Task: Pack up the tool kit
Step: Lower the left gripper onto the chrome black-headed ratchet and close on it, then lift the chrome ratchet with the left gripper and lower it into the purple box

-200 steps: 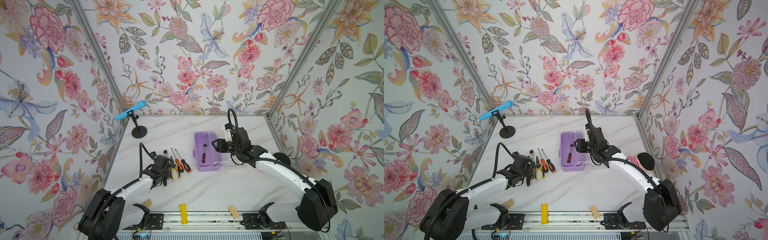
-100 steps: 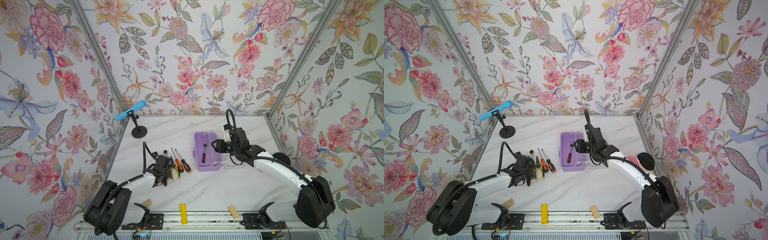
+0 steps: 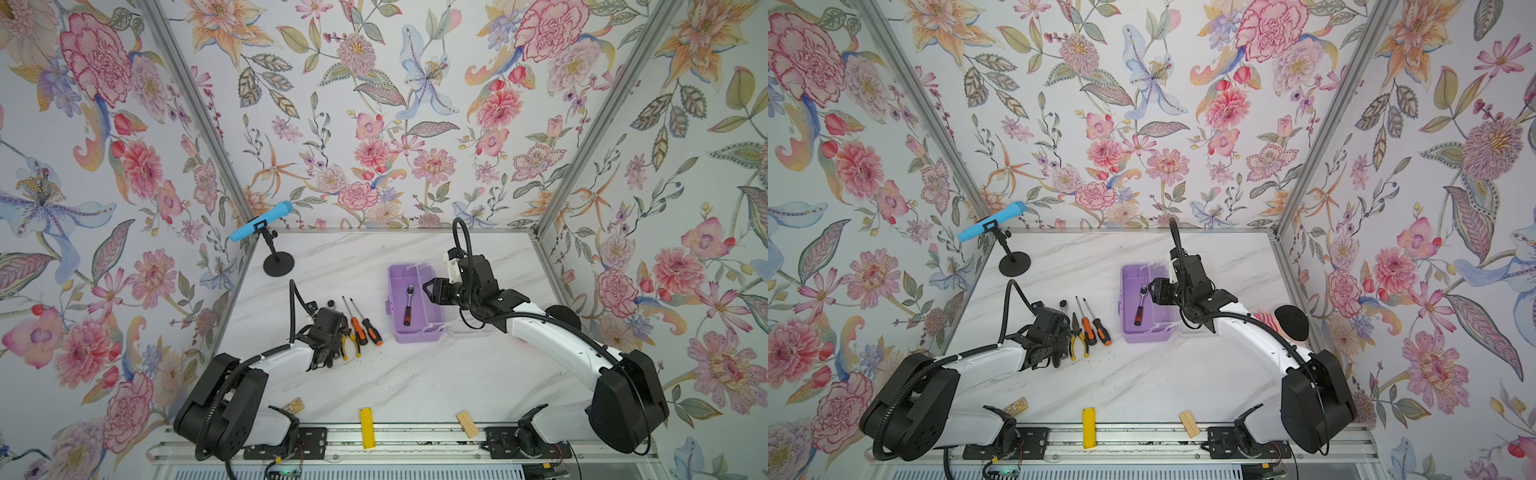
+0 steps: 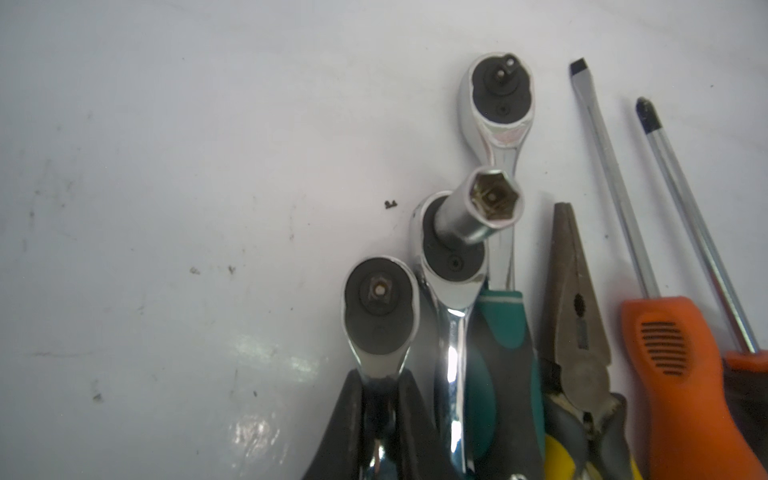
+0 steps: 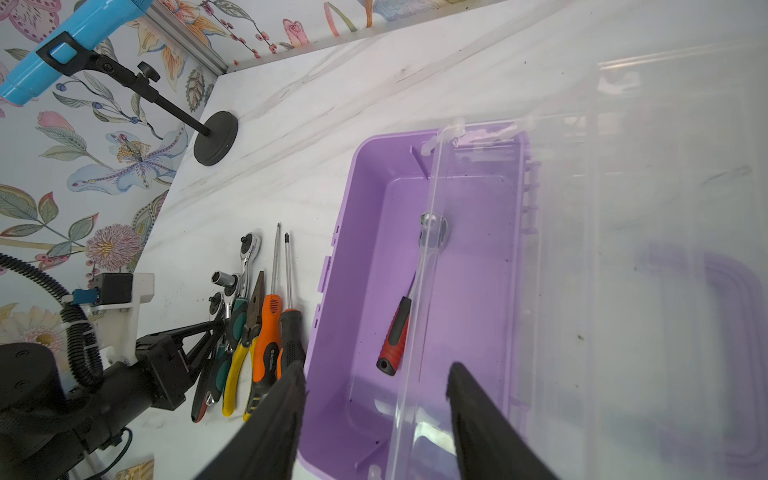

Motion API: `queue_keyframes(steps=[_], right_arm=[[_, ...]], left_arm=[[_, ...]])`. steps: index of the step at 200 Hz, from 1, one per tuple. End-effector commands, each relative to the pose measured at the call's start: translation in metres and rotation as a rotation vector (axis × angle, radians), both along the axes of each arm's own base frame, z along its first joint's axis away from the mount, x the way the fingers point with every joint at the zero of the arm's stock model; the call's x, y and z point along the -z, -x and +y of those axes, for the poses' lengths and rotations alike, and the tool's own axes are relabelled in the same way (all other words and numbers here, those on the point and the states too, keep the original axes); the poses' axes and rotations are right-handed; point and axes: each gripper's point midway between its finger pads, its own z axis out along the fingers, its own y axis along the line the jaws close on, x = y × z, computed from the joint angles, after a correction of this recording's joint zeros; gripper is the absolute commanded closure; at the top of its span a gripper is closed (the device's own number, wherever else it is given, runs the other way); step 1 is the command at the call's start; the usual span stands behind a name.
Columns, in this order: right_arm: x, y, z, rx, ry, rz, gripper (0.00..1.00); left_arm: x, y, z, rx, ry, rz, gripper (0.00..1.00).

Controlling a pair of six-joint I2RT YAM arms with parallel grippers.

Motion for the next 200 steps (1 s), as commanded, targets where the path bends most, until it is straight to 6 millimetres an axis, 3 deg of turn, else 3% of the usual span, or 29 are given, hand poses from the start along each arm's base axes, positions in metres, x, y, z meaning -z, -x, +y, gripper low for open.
queue_keyframes(steps=[1,23,68,88,115,138,141,159,176,200], right_arm=[[0.007,-0.001,-0.001,0.008,-0.006,0.018,0.43],[0.003,-0.001,0.0,0.008,-0.017,0.015,0.43],[-0.016,-0.004,-0.005,0.022,-0.044,-0.017,0.43],[-0.022,-0.006,-0.011,0.038,-0.054,-0.027,0.43],[-0.029,-0.01,-0.025,0.075,-0.062,-0.044,0.42],[-0.028,-0.01,-0.033,0.092,-0.067,-0.042,0.42],[-0.028,-0.01,-0.033,0.092,-0.067,-0.042,0.42],[-0.026,-0.008,-0.038,0.1,-0.067,-0.039,0.42],[-0.025,-0.006,-0.042,0.106,-0.069,-0.038,0.42],[-0.022,-0.005,-0.046,0.115,-0.067,-0.032,0.42]], left_arm=[[0.002,0.003,0.007,0.001,-0.037,0.03,1.0],[-0.017,-0.004,0.005,0.012,-0.034,-0.003,1.0],[-0.102,-0.037,-0.027,0.077,0.043,-0.184,1.0],[-0.135,-0.053,-0.063,0.141,0.08,-0.251,1.0],[-0.164,-0.076,-0.134,0.263,0.197,-0.331,1.0],[-0.169,-0.094,-0.192,0.355,0.246,-0.345,1.0],[-0.158,-0.096,-0.2,0.366,0.242,-0.325,1.0],[-0.147,-0.105,-0.236,0.42,0.283,-0.318,1.0],[-0.133,-0.113,-0.258,0.446,0.285,-0.295,1.0],[-0.112,-0.123,-0.271,0.449,0.285,-0.26,1.0]])
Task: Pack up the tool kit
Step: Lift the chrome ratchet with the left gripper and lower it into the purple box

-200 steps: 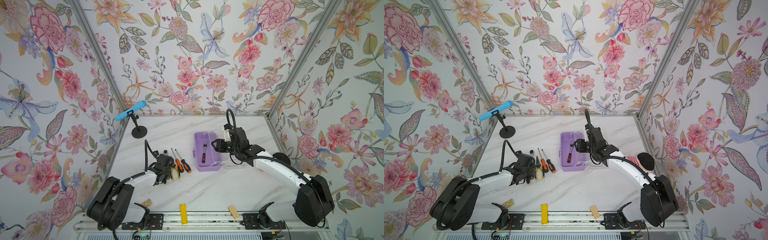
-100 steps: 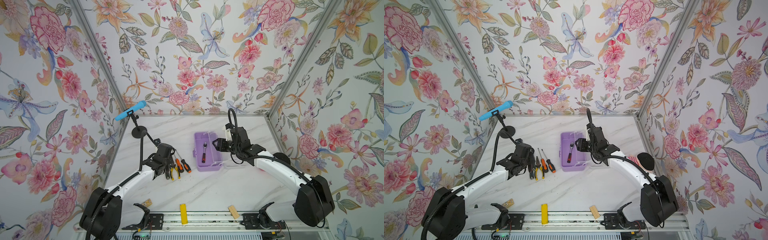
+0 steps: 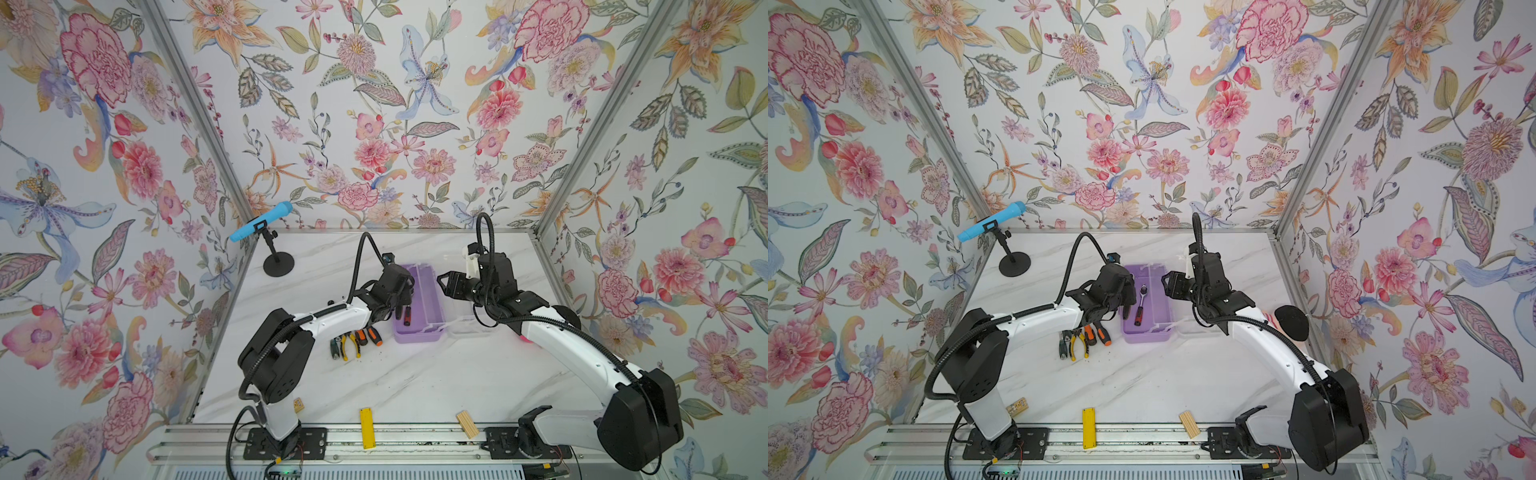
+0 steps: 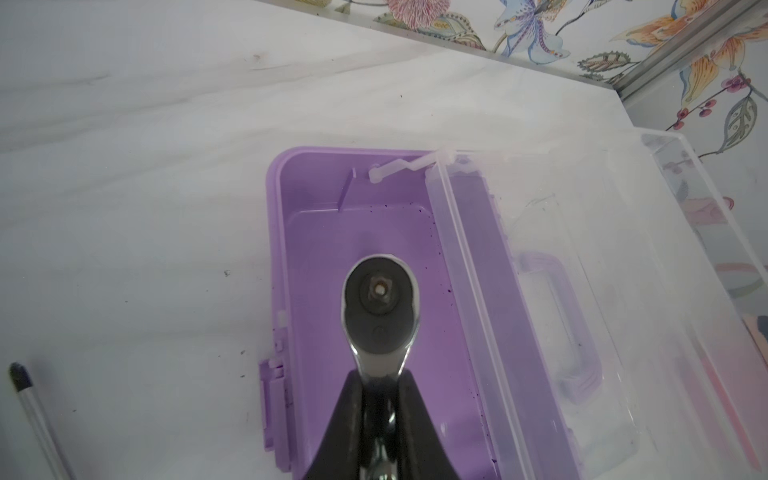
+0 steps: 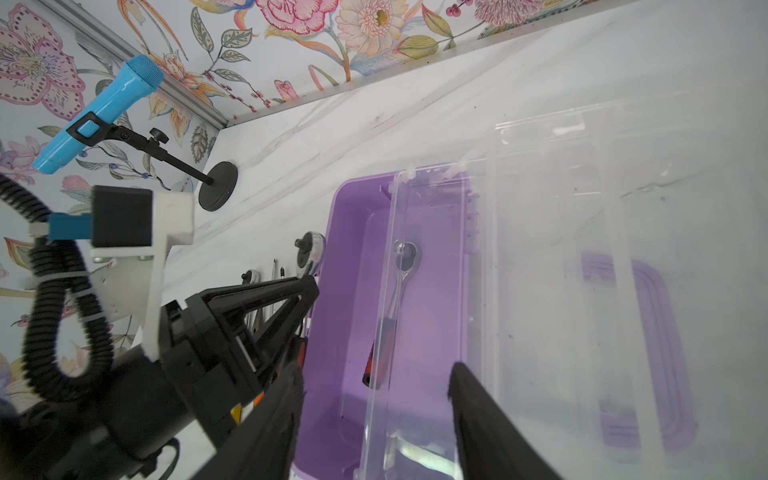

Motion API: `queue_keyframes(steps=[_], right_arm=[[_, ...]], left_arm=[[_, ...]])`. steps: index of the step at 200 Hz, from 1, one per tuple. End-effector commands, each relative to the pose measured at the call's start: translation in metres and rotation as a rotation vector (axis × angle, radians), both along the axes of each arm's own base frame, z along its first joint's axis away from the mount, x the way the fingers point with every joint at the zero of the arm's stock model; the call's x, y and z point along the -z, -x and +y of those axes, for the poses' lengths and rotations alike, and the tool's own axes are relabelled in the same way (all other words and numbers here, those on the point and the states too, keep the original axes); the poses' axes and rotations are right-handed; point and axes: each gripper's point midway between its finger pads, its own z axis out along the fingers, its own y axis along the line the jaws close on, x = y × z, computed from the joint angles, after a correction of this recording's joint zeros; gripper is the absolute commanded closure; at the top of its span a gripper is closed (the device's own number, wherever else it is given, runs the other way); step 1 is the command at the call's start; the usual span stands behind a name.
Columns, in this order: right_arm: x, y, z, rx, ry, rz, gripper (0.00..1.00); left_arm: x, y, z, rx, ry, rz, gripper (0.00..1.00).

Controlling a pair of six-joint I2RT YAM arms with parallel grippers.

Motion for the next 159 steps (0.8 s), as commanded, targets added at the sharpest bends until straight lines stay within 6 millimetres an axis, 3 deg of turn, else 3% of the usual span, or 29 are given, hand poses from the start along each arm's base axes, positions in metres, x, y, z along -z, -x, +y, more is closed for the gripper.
queue_keyframes(steps=[1,53,85,159], right_arm=[[0.0,0.003,-0.006,0.016,-0.013,0.002,0.42],[0.01,0.001,-0.012,0.028,-0.012,0.02,0.42],[0.012,0.0,-0.015,0.033,-0.012,0.025,0.41],[0.016,-0.001,-0.017,0.037,-0.008,0.03,0.37]], left_arm=[[-0.009,-0.016,-0.021,0.02,0.049,-0.029,1.0],[0.029,-0.038,-0.027,-0.019,-0.05,0.044,1.0],[0.057,-0.047,-0.012,-0.078,-0.053,0.107,1.0],[0.075,-0.039,0.004,-0.088,-0.059,0.136,1.0]])
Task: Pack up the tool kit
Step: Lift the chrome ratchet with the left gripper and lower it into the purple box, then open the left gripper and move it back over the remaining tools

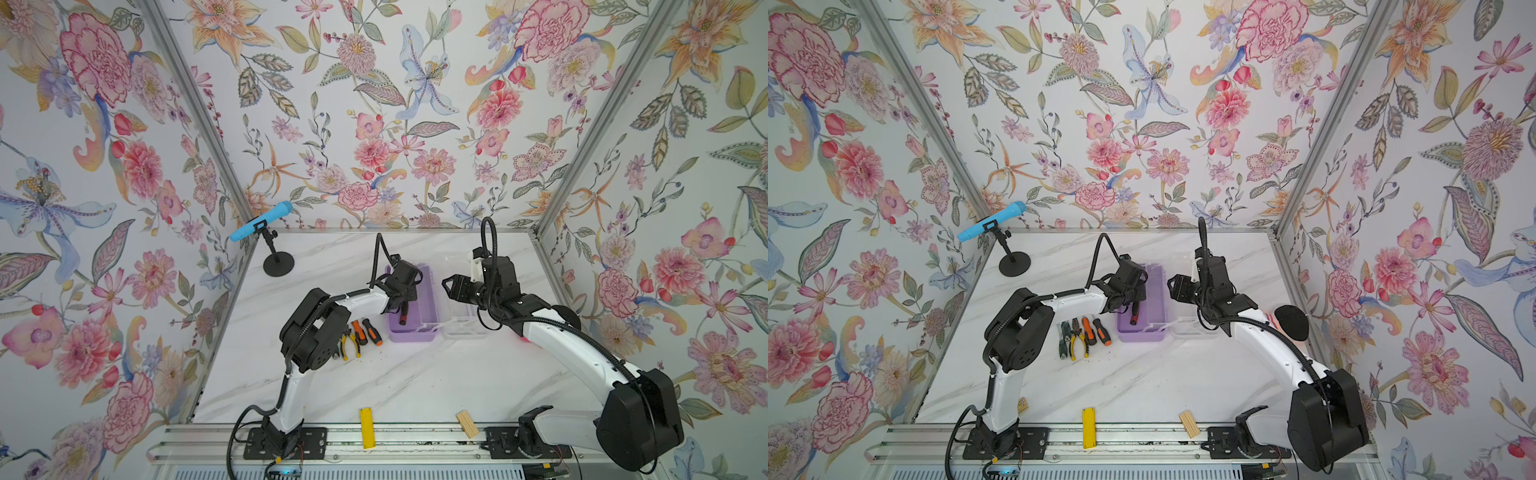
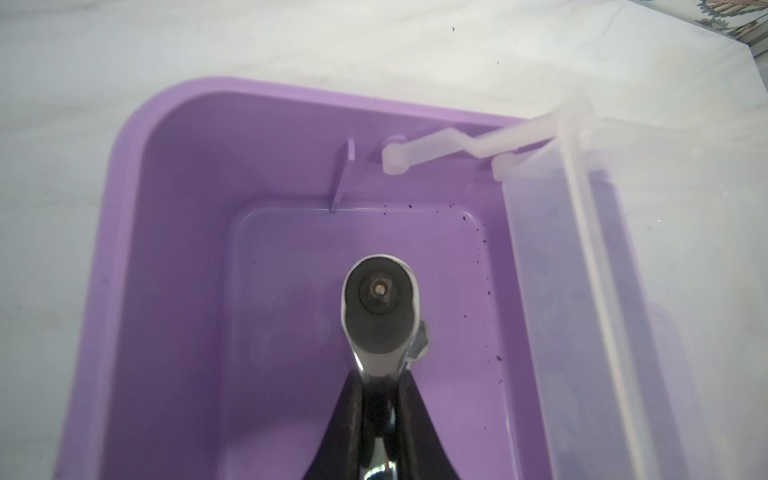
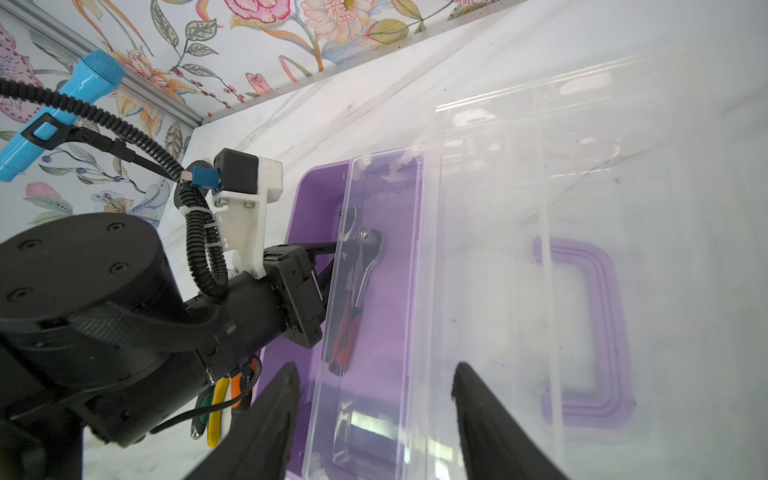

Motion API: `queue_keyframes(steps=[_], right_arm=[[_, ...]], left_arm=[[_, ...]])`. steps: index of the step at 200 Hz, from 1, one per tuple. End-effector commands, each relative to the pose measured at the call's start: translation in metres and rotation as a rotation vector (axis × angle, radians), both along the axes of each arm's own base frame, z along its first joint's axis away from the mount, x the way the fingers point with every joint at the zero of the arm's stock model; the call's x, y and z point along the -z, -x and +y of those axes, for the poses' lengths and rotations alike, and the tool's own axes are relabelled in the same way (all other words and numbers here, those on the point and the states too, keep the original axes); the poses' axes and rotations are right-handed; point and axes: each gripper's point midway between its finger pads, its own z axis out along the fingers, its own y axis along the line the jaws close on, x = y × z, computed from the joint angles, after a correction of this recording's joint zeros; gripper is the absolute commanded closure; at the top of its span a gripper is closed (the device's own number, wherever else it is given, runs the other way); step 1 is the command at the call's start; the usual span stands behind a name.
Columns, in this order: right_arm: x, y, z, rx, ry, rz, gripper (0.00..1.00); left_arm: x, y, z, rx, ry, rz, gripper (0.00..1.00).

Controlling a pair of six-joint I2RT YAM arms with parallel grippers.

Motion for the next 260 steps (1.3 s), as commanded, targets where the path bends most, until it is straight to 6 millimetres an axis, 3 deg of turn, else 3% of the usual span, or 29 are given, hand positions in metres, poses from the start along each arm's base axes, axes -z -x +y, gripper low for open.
queue_keyframes(steps=[1,31,50,93,108,128,164,197,260], right_arm=[[-0.003,0.0,0.0,0.0,-0.019,-0.008,0.37],[-0.005,0.0,0.0,-0.002,-0.022,-0.009,0.35],[-0.009,0.0,0.0,-0.004,-0.025,-0.016,0.34],[-0.022,0.002,0.001,-0.01,-0.033,-0.036,0.33],[-0.027,0.004,0.002,-0.016,-0.041,-0.041,0.34],[-0.033,0.008,0.005,-0.033,-0.05,-0.053,0.34],[-0.034,0.019,0.021,-0.094,-0.045,-0.048,0.35],[-0.018,0.032,0.044,-0.174,0.0,-0.011,0.36],[0.004,0.035,0.074,-0.238,0.027,0.035,0.36]], left_arm=[[0.012,0.005,0.014,-0.024,-0.021,0.032,0.99],[0.005,0.005,0.013,-0.016,-0.019,0.019,0.71],[-0.014,0.003,0.013,-0.01,-0.009,-0.021,0.63],[-0.079,0.0,0.019,0.017,0.008,-0.135,0.62],[-0.1,0.006,0.029,0.015,-0.008,-0.172,0.6],[-0.112,0.022,0.056,-0.018,-0.058,-0.198,0.55],[-0.092,0.064,0.114,-0.092,-0.131,-0.146,0.53],[-0.07,0.1,0.16,-0.168,-0.122,-0.1,0.53],[-0.033,0.126,0.231,-0.322,-0.125,-0.042,0.53]])
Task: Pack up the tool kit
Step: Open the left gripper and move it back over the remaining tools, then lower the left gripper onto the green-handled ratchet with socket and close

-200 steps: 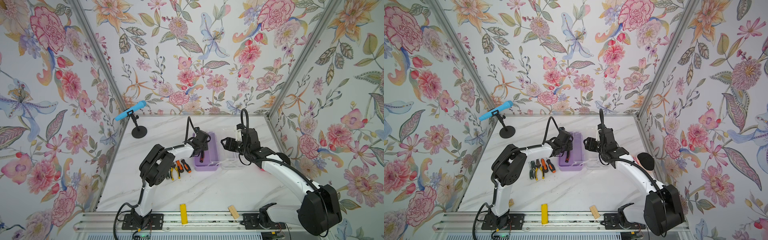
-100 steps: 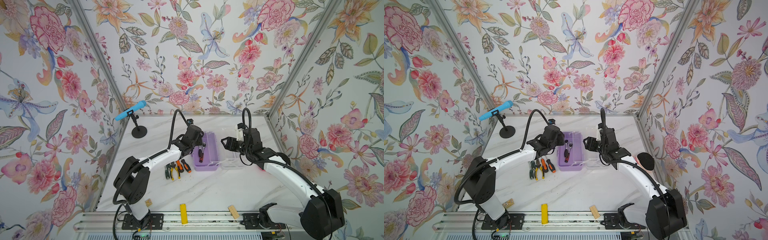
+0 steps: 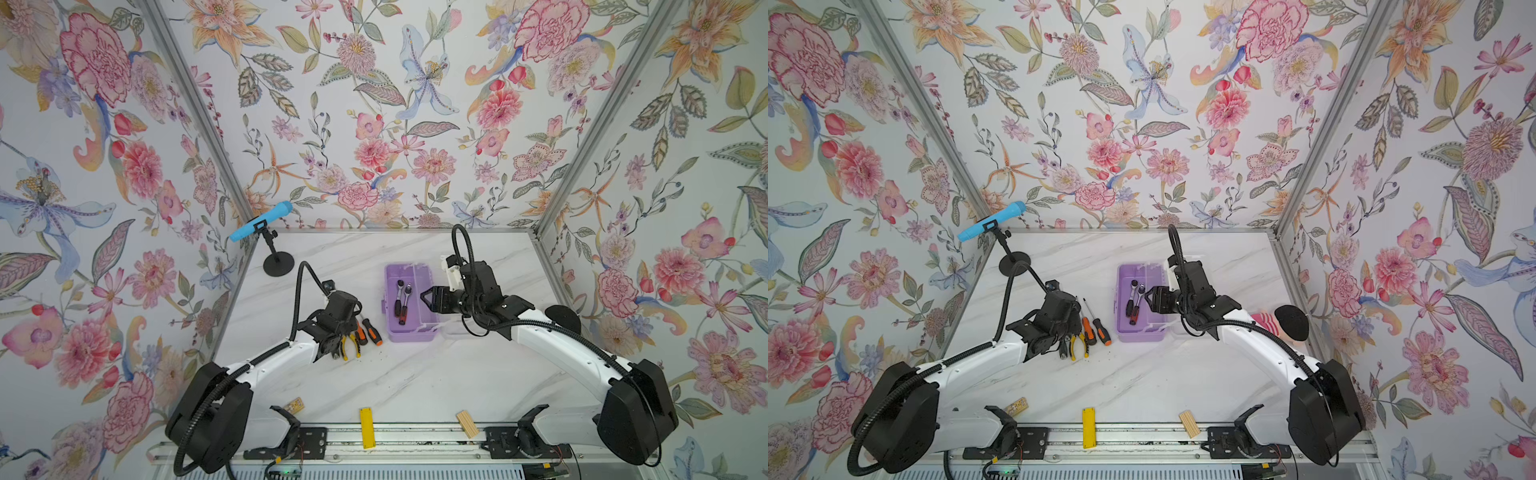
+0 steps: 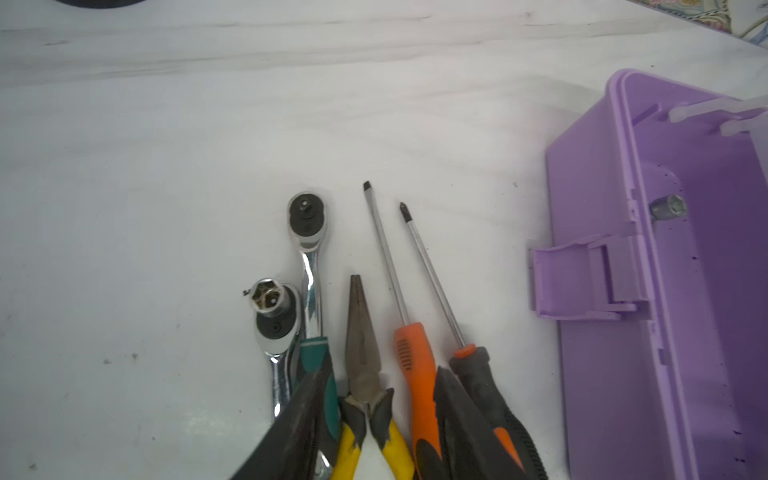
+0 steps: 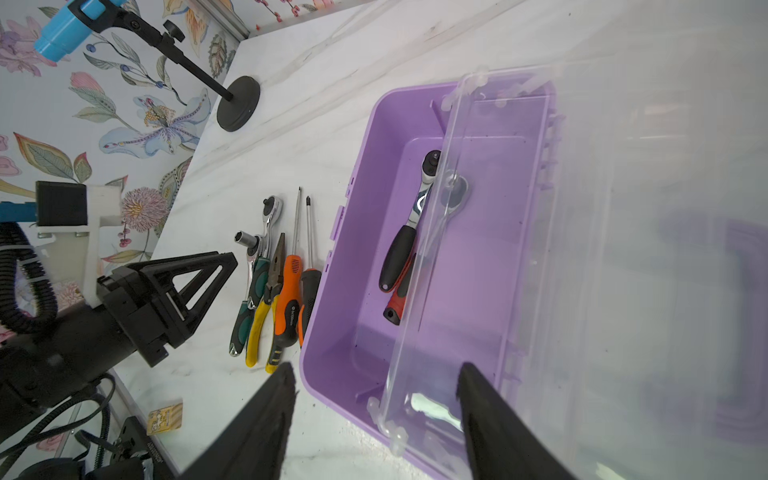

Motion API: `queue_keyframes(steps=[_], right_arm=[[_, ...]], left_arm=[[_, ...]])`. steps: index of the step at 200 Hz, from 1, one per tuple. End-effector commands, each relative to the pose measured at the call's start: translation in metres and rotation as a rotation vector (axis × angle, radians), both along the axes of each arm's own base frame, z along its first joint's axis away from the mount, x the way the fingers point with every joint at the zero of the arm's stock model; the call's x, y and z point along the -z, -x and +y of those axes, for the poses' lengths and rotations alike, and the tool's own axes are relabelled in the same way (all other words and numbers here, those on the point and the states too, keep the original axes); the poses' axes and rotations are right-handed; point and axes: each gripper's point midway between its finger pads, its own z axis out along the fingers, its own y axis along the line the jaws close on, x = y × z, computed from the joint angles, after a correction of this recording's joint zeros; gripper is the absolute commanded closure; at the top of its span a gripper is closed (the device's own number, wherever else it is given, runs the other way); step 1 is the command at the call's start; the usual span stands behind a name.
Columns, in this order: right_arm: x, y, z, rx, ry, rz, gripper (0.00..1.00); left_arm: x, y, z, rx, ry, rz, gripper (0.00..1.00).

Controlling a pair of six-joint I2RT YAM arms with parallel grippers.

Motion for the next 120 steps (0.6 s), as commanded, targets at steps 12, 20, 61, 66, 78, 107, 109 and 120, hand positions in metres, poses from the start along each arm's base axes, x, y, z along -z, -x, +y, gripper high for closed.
queue_keyframes(steps=[12,20,61,66,78,107,109,120], right_arm=[[-0.004,-0.005,0.011,-0.019,0.007,-0.006,0.37],[-0.003,-0.006,0.013,-0.02,0.008,-0.001,0.37],[0.002,-0.011,0.013,-0.004,0.027,0.001,0.37],[0.003,-0.012,0.013,-0.003,0.03,0.002,0.36],[0.006,-0.012,0.014,-0.001,0.033,0.01,0.37],[0.012,-0.014,0.012,0.008,0.048,0.017,0.37],[0.012,-0.014,0.011,0.01,0.05,0.017,0.36],[0.016,-0.014,0.01,0.012,0.057,0.023,0.36]], left_arm=[[0.008,0.006,0.031,-0.089,0.01,0.003,0.53],[0.013,0.008,0.036,-0.096,0.006,0.013,0.53],[0.035,0.007,0.041,-0.087,0.035,0.045,0.6],[0.038,0.007,0.04,-0.084,0.036,0.05,0.6],[0.045,0.006,0.039,-0.083,0.035,0.067,0.61],[0.057,0.005,0.038,-0.076,0.037,0.086,0.65],[0.057,0.005,0.037,-0.077,0.038,0.087,0.65],[0.06,0.005,0.037,-0.073,0.045,0.095,0.66]])
